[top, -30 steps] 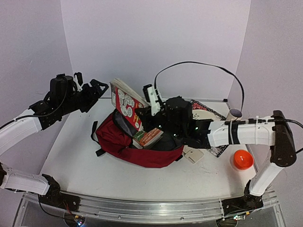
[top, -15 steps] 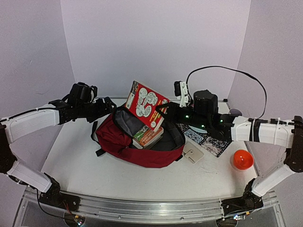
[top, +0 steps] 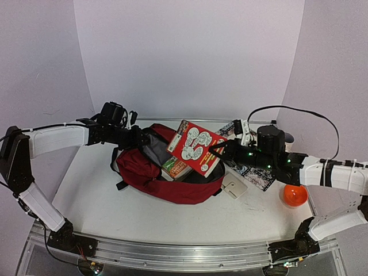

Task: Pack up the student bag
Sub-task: Pick up the largest pocket of the bag from the student bag, then place the book in the largest pocket of the bag.

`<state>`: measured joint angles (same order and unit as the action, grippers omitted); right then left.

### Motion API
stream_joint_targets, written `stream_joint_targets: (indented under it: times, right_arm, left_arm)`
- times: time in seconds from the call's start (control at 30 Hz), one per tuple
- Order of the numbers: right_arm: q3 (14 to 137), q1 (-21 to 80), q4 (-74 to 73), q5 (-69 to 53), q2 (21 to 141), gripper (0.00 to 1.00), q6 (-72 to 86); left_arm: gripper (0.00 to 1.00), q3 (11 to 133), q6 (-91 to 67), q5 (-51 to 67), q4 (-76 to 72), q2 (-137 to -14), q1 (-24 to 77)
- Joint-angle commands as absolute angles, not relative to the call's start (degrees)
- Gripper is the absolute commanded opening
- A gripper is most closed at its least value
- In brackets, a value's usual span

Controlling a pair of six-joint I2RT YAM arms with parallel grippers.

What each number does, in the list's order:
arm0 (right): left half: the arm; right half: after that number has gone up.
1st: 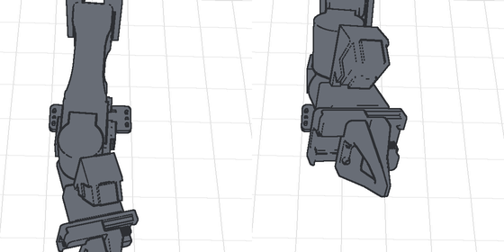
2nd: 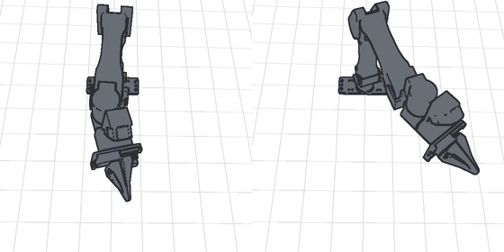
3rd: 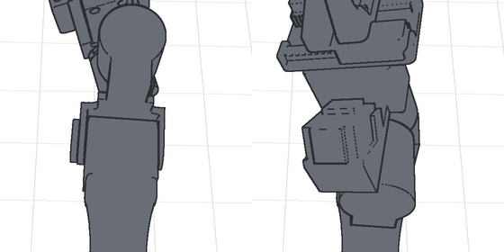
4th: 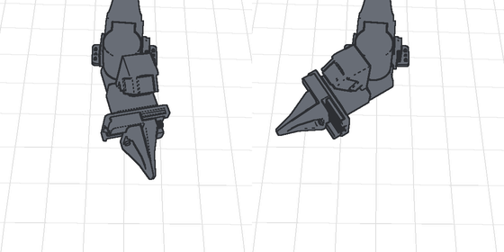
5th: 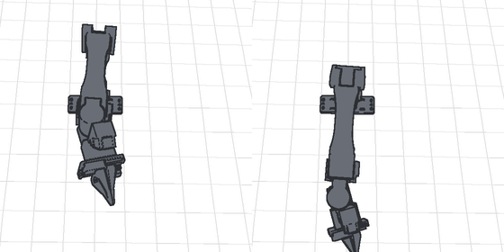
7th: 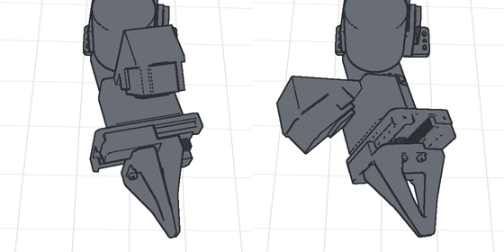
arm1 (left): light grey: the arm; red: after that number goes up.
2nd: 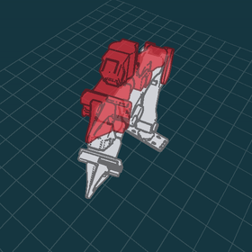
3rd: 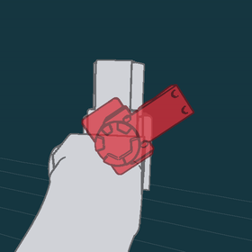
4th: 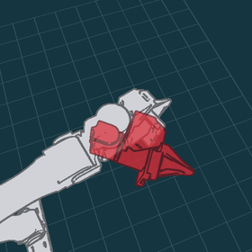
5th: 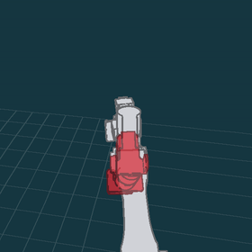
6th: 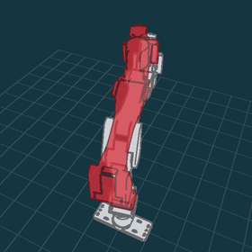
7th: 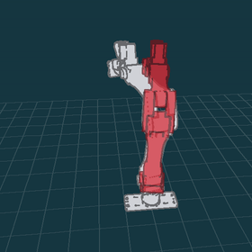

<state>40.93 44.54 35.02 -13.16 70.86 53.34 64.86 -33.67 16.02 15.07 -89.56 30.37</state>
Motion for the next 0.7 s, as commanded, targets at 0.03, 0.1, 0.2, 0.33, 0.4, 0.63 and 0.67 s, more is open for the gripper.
stream_joint_targets:
  times: [0.03, 0.1, 0.2, 0.33, 0.4, 0.63, 0.67]
  right_arm:
    - [37.96, 43.64, 40.62, -16.88, 67.08, 0.00, 60.42]
    - [36.70, 43.55, 40.66, -17.16, 67.06, 0.00, 61.68]
    - [34.75, 43.52, 41.47, -17.02, 67.29, 0.00, 63.61]
    - [32.78, 43.54, 43.88, -16.87, 68.55, 0.00, 66.43]
    - [32.15, 43.55, 45.40, -17.25, 69.98, 0.00, 67.95]
    - [34.66, 43.52, 51.19, -20.17, 79.20, 0.00, 73.39]
    - [35.94, 43.52, 51.48, -20.50, 80.97, 0.00, 73.81]
  left_arm:
    - [0.09, 69.38, -33.52, 19.29, 12.82, -86.77, 30.33]
    - [0.01, 69.73, -34.24, 19.78, 12.37, -85.63, 30.35]
    - [0.00, 70.34, -35.26, 20.66, 11.64, -83.86, 30.35]
    - [0.00, 71.05, -36.91, 21.85, 10.44, -81.51, 30.41]
    - [0.00, 71.37, -37.67, 22.69, 9.52, -80.52, 30.46]
    - [0.00, 72.39, -38.31, 25.61, 8.14, -79.11, 31.25]
    - [0.00, 72.35, -38.28, 26.07, 8.01, -79.11, 31.39]
